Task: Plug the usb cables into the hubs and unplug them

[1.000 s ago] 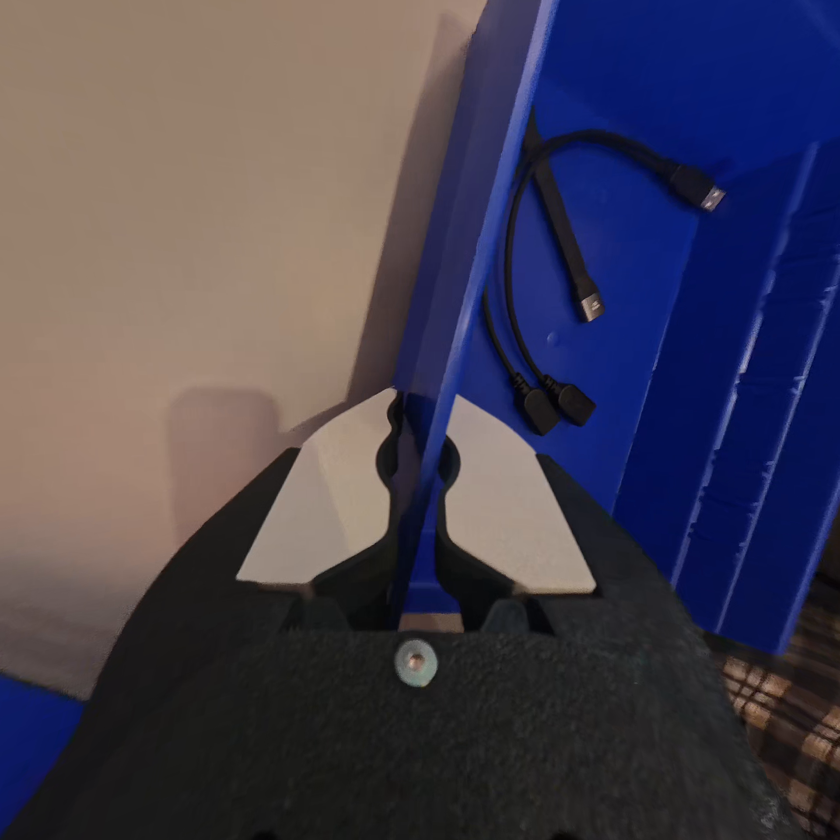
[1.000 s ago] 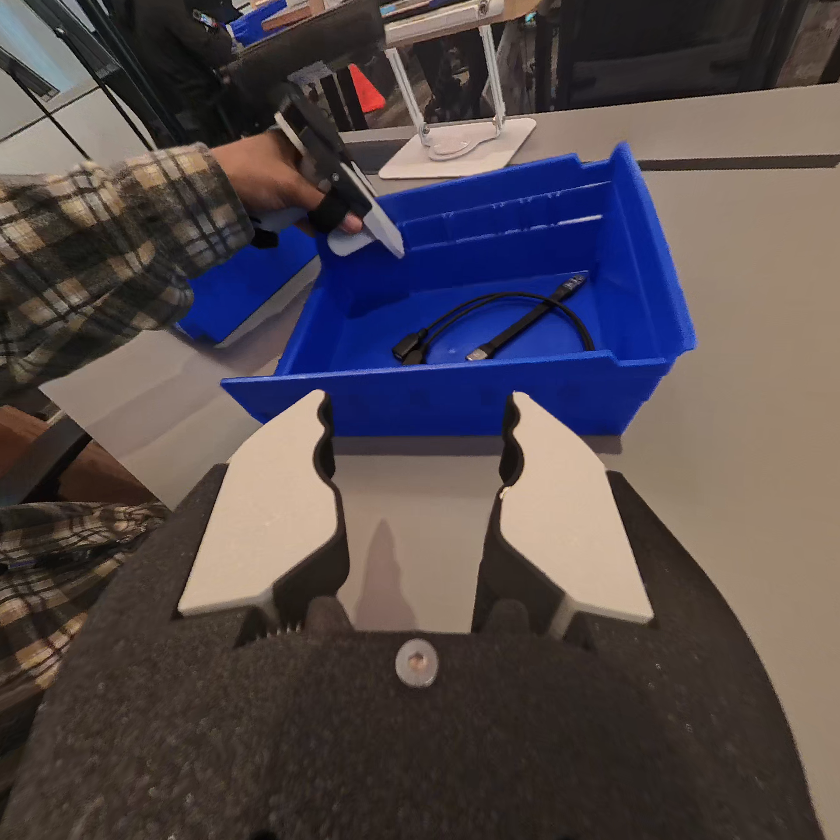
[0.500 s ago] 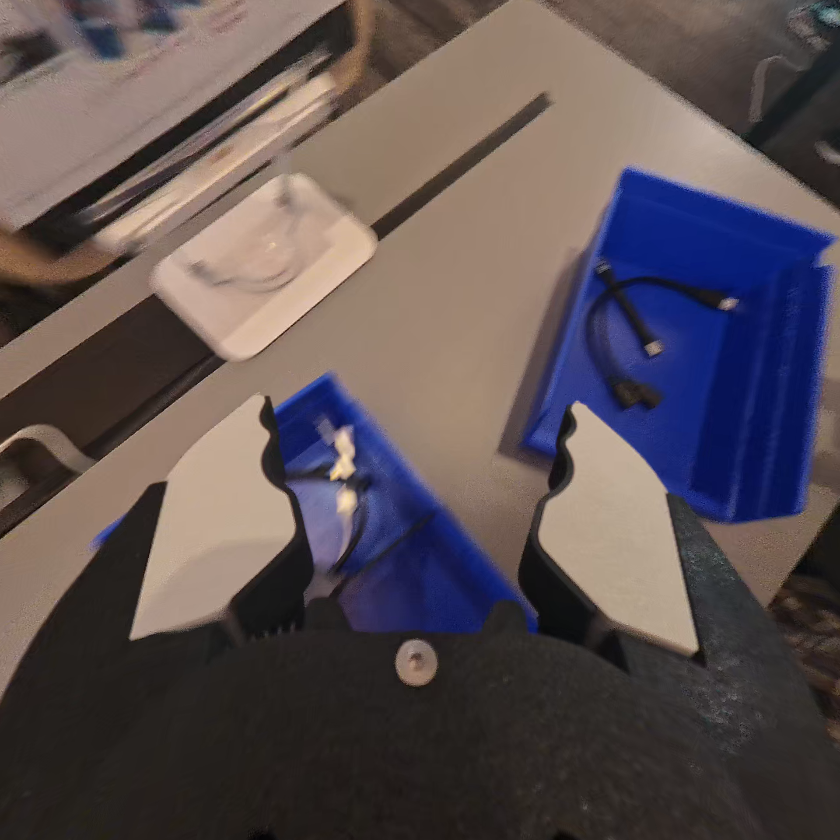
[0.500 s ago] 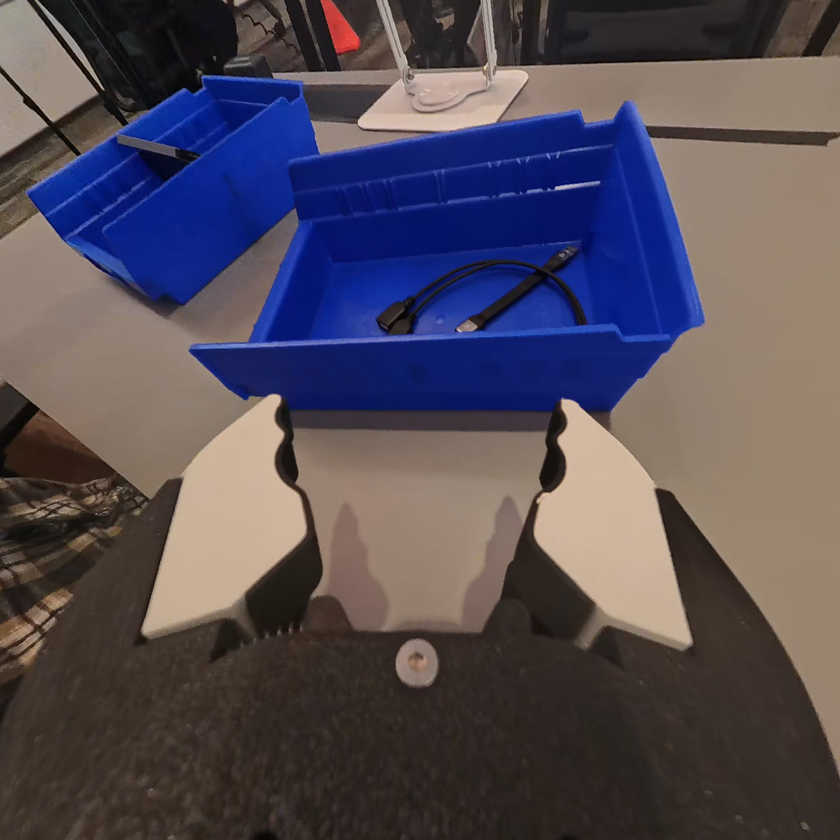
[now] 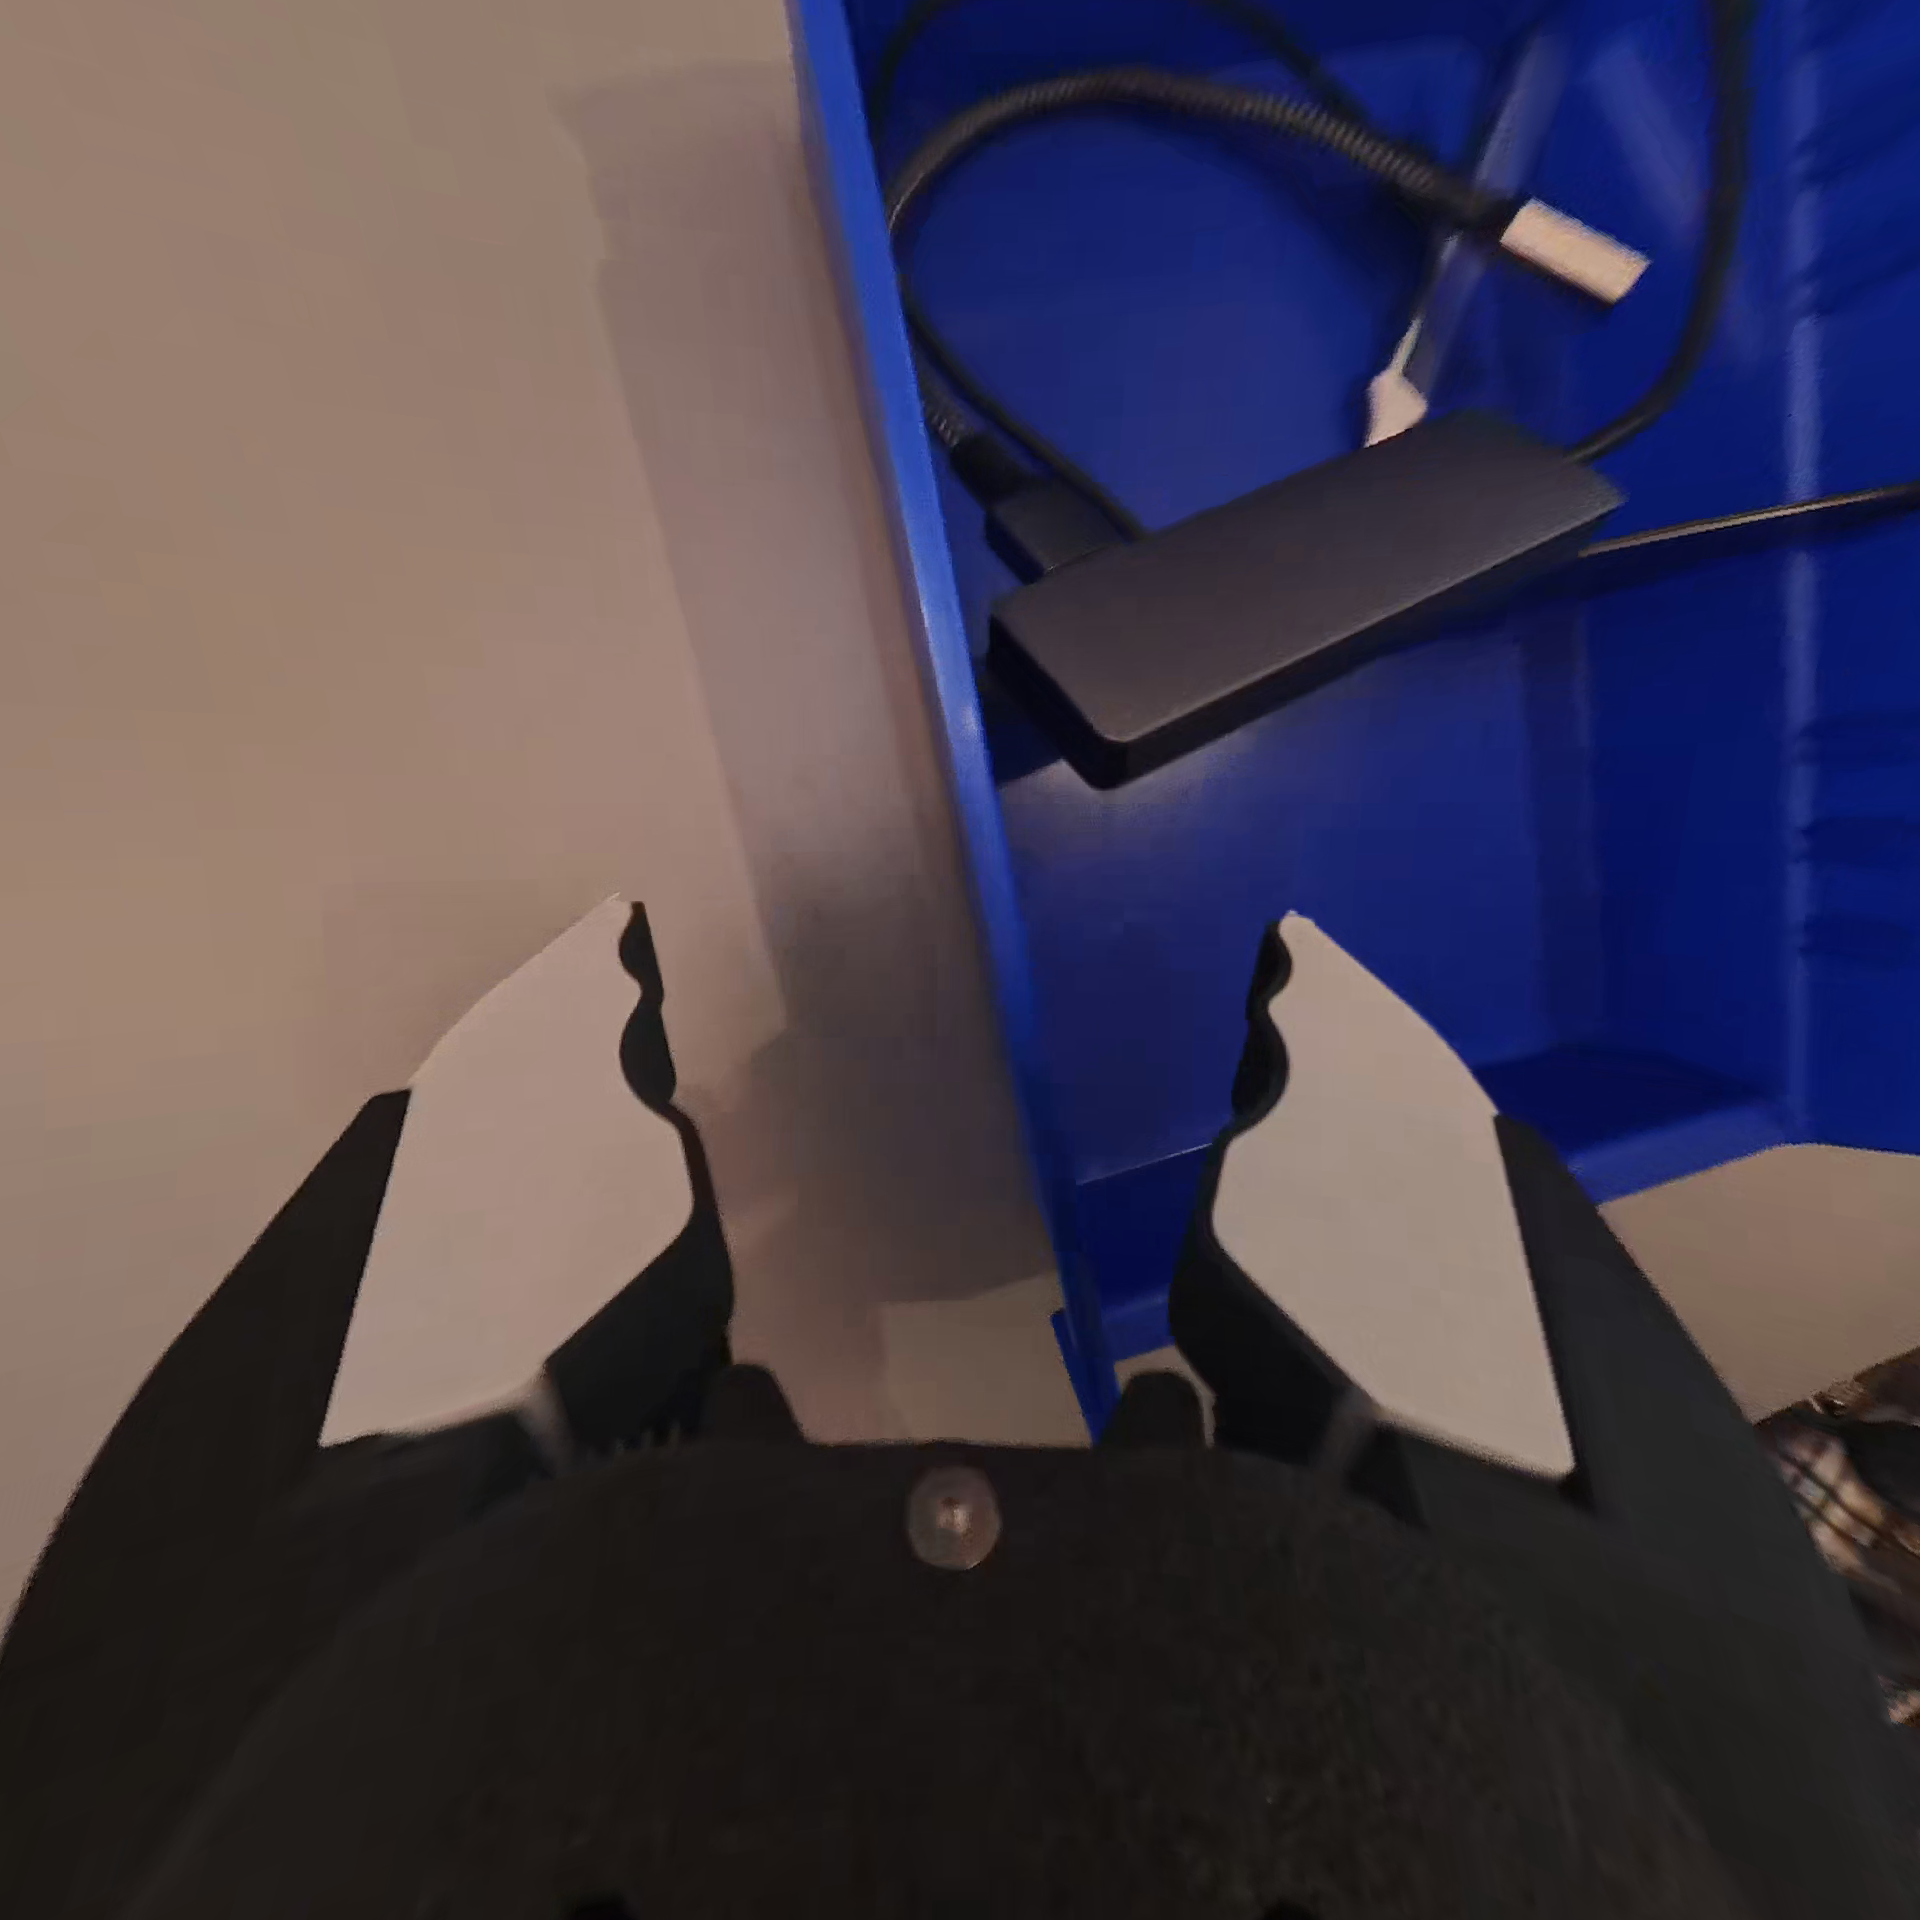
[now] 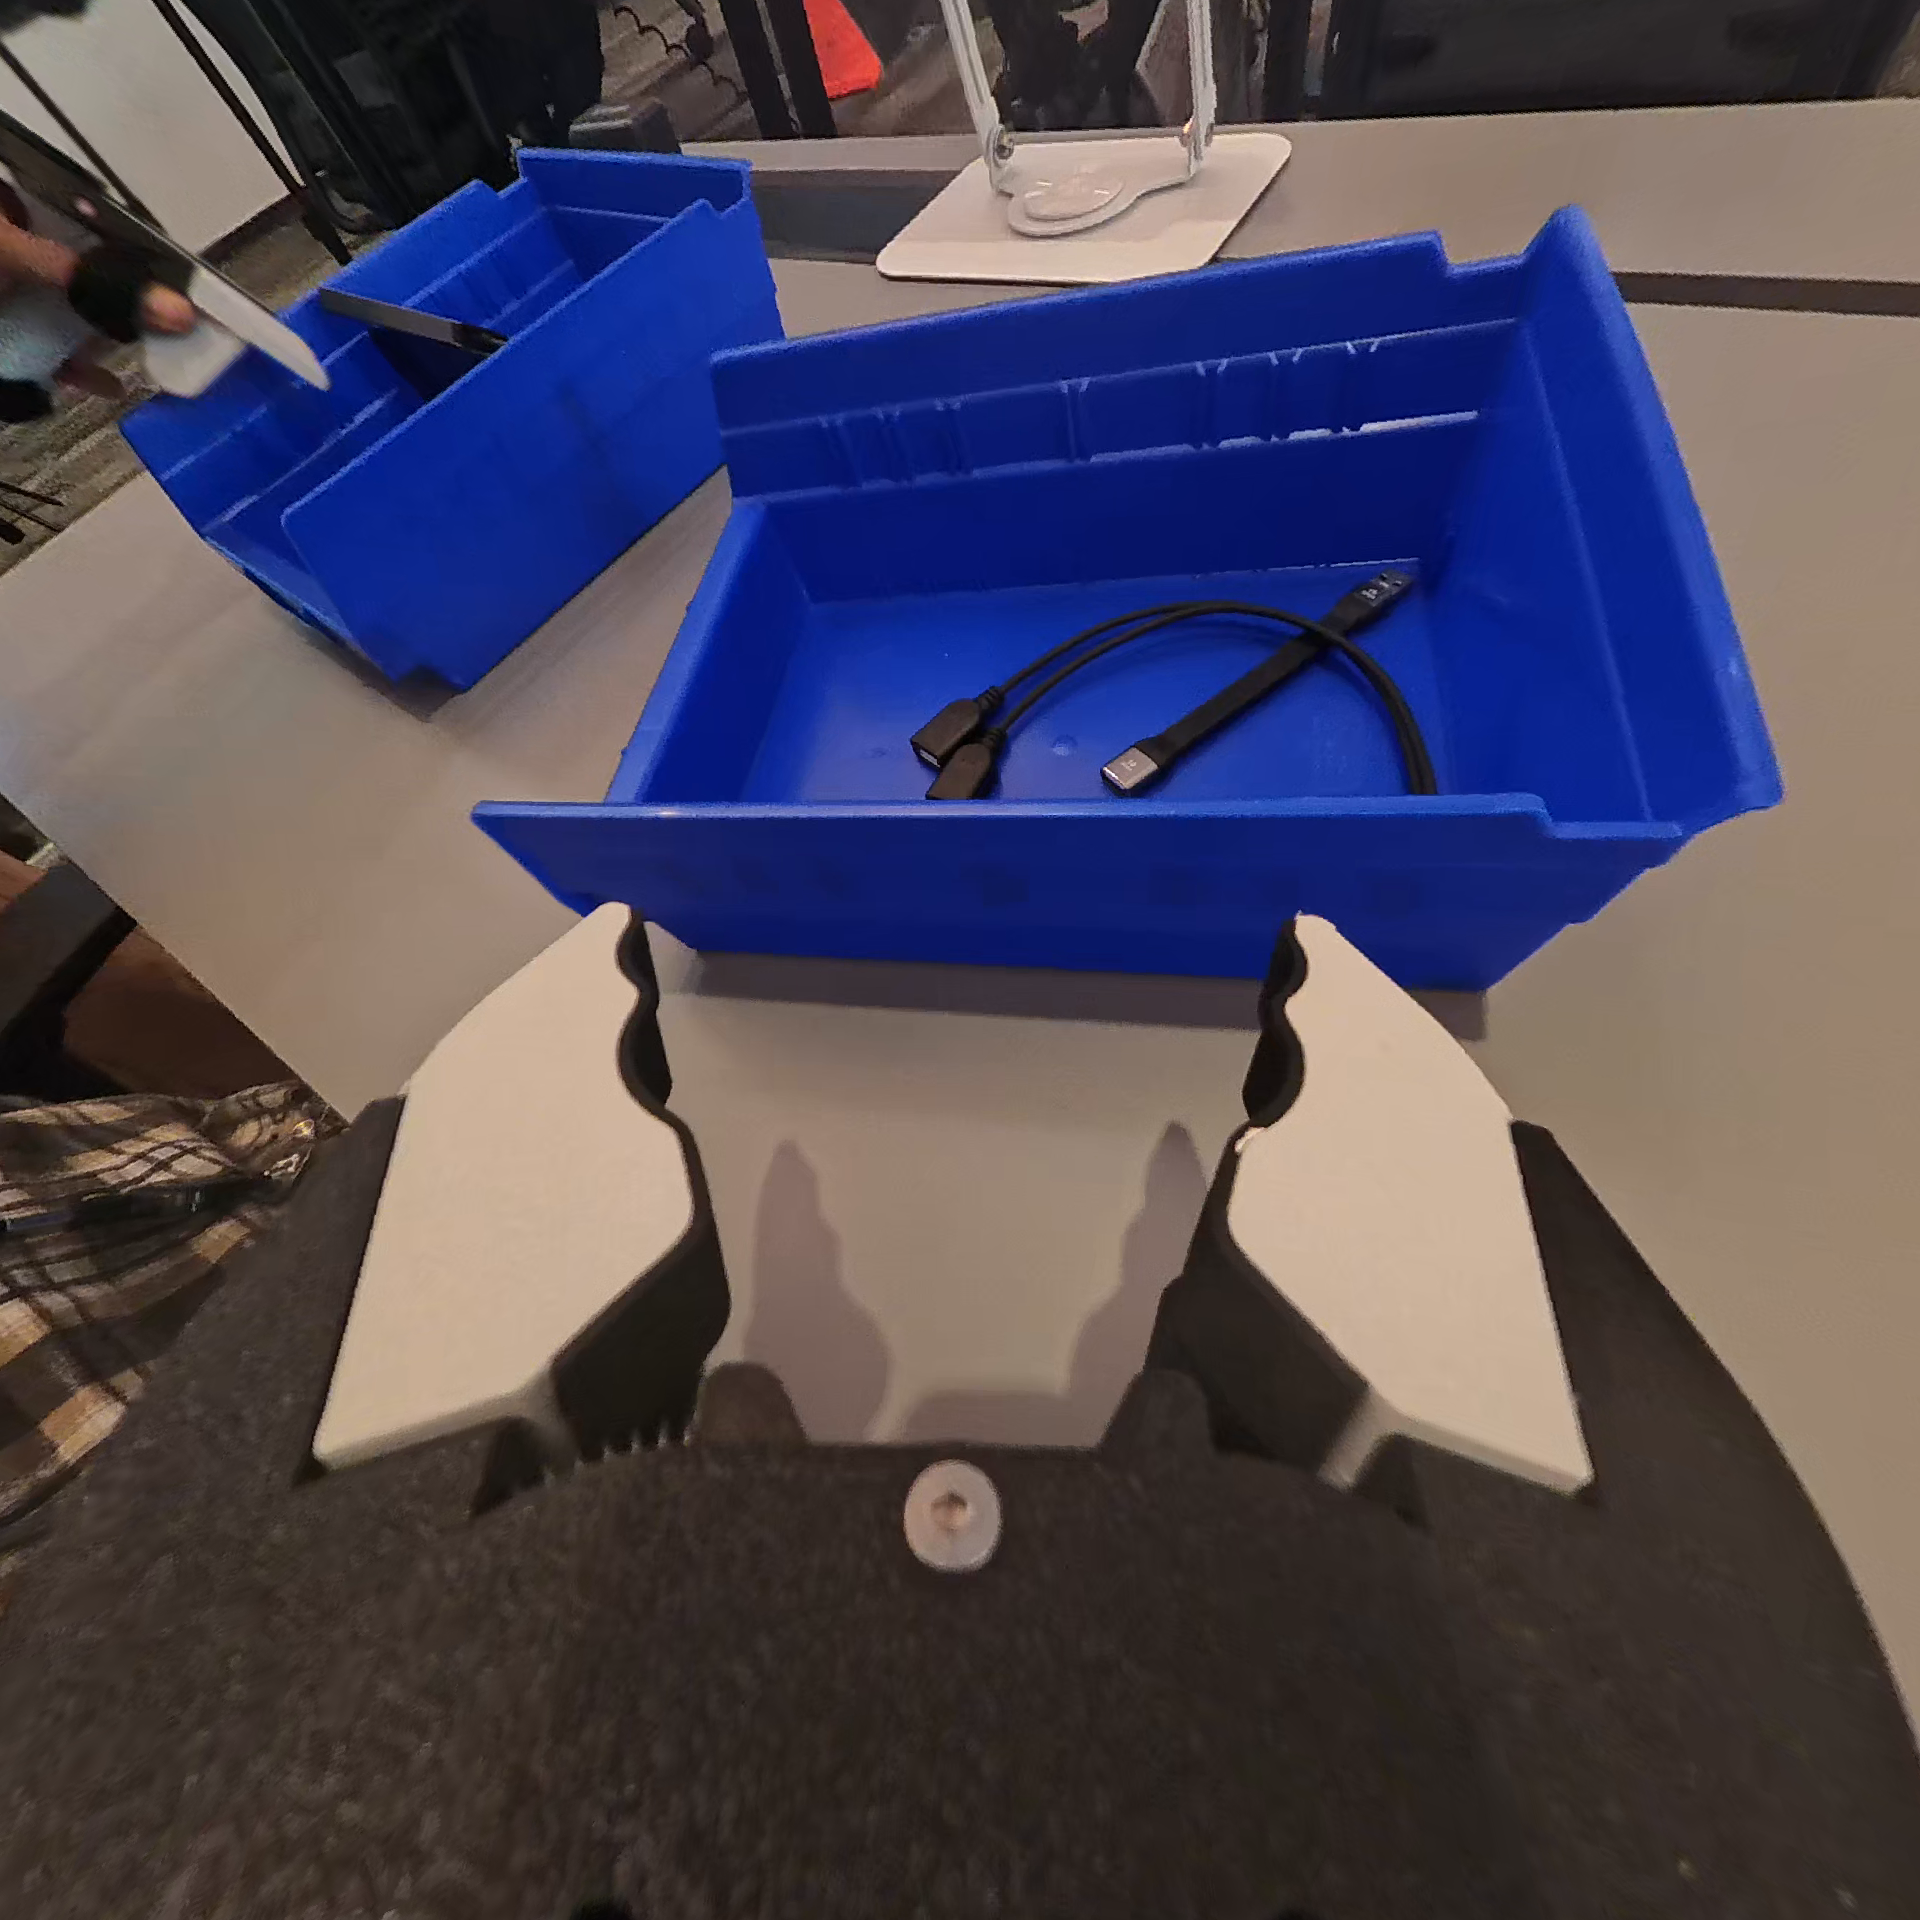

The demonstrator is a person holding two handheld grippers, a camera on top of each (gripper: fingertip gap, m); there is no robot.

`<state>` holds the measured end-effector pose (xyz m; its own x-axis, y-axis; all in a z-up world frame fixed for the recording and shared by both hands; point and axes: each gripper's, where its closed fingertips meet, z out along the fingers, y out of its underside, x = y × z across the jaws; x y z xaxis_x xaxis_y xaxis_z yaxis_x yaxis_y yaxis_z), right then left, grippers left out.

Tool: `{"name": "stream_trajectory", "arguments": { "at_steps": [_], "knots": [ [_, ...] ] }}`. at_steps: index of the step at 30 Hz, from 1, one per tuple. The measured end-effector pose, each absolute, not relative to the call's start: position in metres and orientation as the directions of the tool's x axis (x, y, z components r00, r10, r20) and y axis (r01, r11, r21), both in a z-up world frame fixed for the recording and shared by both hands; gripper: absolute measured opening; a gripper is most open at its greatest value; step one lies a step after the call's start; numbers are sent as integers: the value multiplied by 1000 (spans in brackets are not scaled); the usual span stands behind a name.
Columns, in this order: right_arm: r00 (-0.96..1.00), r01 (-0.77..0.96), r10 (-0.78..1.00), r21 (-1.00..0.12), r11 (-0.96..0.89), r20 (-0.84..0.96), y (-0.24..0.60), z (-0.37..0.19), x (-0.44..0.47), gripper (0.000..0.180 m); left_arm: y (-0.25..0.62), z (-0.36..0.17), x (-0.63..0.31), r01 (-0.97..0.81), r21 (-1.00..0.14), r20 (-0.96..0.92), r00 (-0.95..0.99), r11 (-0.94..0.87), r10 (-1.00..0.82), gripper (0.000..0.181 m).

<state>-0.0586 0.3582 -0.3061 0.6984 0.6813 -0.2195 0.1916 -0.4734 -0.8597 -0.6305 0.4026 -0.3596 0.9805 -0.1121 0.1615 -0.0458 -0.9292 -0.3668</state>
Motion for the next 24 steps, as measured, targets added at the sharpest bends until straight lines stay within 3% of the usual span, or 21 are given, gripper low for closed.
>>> {"name": "stream_trajectory", "arguments": {
  "at_steps": [4, 5, 7, 8, 13, 24],
  "knots": [
    [715, 178, 664, -863, -473, -217, 353, -305, -50, 108, 397, -389, -633, -105, -243, 97, 987, -964, -132, 78],
    [719, 171, 659, -863, -476, -221, 352, -306, -47, 108, 397, -391, -626, -110, -238, 135, 980, -965, -145, 66],
    [724, 159, 651, -863, -480, -229, 352, -307, -42, 107, 396, -391, -615, -121, -233, 192, 967, -965, -168, 18],
    [724, 154, 649, -863, -481, -233, 352, -308, -40, 106, 396, -392, -618, -130, -229, 166, 971, -965, -170, 13],
    [723, 140, 645, -862, -487, -247, 353, -312, -34, 106, 387, -392, -642, -53, -206, 172, 981, -977, -90, 4],
    [726, 118, 630, -852, -511, -277, 356, -324, -22, 104, 323, -388, -756, 217, -213, 150, 971, -953, 187, 4]
  ]
}}
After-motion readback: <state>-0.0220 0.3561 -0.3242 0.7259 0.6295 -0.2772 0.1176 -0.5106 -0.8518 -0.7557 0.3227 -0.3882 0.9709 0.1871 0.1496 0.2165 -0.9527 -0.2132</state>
